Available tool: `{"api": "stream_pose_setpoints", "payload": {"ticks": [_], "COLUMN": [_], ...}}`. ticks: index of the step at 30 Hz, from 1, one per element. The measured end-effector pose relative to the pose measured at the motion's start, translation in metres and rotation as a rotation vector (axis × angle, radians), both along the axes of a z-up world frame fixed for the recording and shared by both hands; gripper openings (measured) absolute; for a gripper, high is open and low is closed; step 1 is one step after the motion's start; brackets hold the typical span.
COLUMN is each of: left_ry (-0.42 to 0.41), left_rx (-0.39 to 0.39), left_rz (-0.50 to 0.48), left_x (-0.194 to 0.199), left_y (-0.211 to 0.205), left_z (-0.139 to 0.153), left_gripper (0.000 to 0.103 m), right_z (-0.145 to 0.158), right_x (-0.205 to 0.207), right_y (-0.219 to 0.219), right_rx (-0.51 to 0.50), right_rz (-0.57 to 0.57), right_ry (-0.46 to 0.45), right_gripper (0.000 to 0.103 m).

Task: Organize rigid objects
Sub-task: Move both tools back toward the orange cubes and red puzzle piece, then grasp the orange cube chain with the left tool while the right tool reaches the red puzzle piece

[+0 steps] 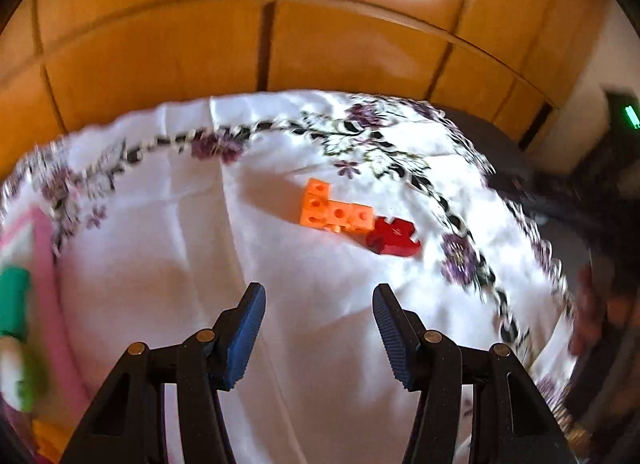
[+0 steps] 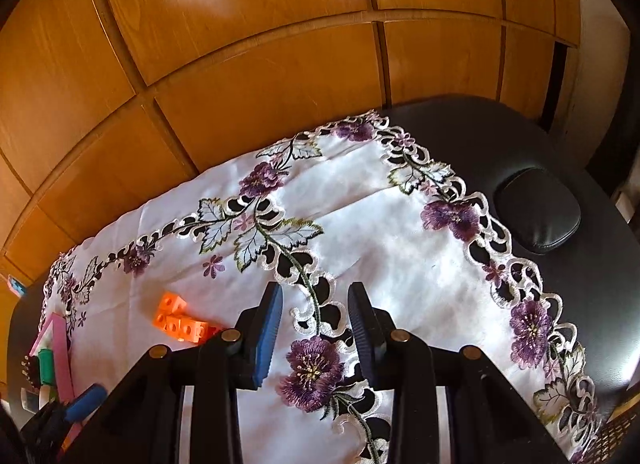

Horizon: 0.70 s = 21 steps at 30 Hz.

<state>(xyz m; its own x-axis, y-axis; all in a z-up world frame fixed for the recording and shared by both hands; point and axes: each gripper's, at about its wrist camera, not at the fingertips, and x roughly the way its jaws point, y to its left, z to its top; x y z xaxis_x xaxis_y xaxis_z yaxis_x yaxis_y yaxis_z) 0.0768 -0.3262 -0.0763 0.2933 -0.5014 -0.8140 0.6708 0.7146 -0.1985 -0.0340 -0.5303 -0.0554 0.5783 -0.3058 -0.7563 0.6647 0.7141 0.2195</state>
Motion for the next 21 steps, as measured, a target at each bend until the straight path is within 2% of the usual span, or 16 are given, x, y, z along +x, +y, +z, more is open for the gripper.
{"api": "stream_pose_setpoints", "payload": {"ticks": [2, 7, 9, 11, 12, 14, 18, 21], "left_ry": [0.037, 0.043, 0.019, -0.001, 0.0, -0.013, -0.075, -0.058], "left_rx": [-0.017, -0.029, -0.02, -0.007, 0.002, 0.027, 0.099, 0.117], "left_rz": [0.03, 0.021, 0.0, -0.021, -0.032, -0.049, -0.109, -0.121], "left_x": [0.014, 0.029, 0.031, 0.032, 0.033, 0.033, 0.033, 0.04], "left_y": [-0.001, -0.018, -0.029, -0.041, -0.048, -0.059, -0.078, -0.086], "left_z": [-0.003, -0.002, 0.0, 0.0, -0.001, -0.005, -0.014, -0.021], "left_gripper": [0.055, 0.054, 0.054, 0.059, 0.068, 0.08, 0.08, 0.08], "right_z": [0.0, -0.002, -0.002, -0.002, -0.002, -0.002, -0.004, -0.004], "right_x": [0.001, 0.003, 0.002, 0.002, 0.002, 0.002, 0.002, 0.003], "right_y": [0.001, 0.001, 0.0, -0.001, -0.001, -0.002, -0.002, -0.002], "right_rx": [0.002, 0.017, 0.025, 0.034, 0.038, 0.049, 0.062, 0.066], "right_rz": [0.006, 0.012, 0.013, 0.011, 0.011, 0.013, 0.018, 0.023], "right_ry": [0.001, 0.002, -0.001, -0.006, -0.008, -0.008, -0.01, -0.011], "right_gripper": [0.034, 0.034, 0.034, 0.034, 0.034, 0.034, 0.034, 0.034]}}
